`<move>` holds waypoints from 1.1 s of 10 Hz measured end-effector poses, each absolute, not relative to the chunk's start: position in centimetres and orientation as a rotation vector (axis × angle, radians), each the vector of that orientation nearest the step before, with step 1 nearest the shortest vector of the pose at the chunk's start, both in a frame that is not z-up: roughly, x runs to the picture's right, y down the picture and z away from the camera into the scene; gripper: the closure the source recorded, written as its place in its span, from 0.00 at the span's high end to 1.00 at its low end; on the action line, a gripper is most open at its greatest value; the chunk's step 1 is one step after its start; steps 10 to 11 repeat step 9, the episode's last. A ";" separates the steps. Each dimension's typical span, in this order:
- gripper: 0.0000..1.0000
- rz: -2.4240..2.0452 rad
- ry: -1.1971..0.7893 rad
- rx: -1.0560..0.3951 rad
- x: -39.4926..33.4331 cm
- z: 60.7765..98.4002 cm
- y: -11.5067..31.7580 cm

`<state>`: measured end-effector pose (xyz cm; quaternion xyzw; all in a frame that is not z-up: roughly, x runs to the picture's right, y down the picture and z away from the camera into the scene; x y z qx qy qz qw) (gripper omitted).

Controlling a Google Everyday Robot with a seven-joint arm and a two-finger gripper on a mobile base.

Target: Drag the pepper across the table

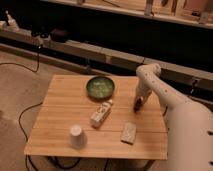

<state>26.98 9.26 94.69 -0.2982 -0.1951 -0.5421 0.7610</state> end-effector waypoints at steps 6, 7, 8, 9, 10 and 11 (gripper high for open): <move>0.08 -1.077 -0.302 -0.687 34.1 95.1 6.9; 0.08 -1.063 -0.296 -0.687 34.6 95.0 6.7; 0.08 -1.052 -0.294 -0.686 34.9 94.9 6.6; 0.09 -1.039 -0.292 -0.683 35.4 94.7 6.5; 0.09 -1.039 -0.292 -0.683 35.4 94.7 6.5; 0.09 -1.039 -0.292 -0.683 35.4 94.7 6.5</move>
